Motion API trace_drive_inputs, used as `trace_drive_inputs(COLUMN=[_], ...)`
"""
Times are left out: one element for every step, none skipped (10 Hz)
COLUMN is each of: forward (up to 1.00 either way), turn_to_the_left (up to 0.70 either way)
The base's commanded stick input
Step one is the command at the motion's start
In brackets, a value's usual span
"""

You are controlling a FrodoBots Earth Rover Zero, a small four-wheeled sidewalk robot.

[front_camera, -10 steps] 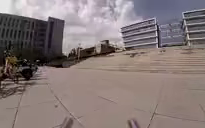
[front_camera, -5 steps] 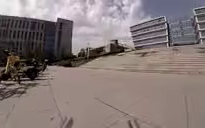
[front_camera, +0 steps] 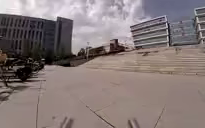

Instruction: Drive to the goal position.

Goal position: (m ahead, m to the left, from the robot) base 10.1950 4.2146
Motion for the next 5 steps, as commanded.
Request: trace_drive_inputs(forward=[1.0,1.0,1.0,1.0,1.0], turn_to_the_left=[0.19,0.39,0.39,0.39,0.39])
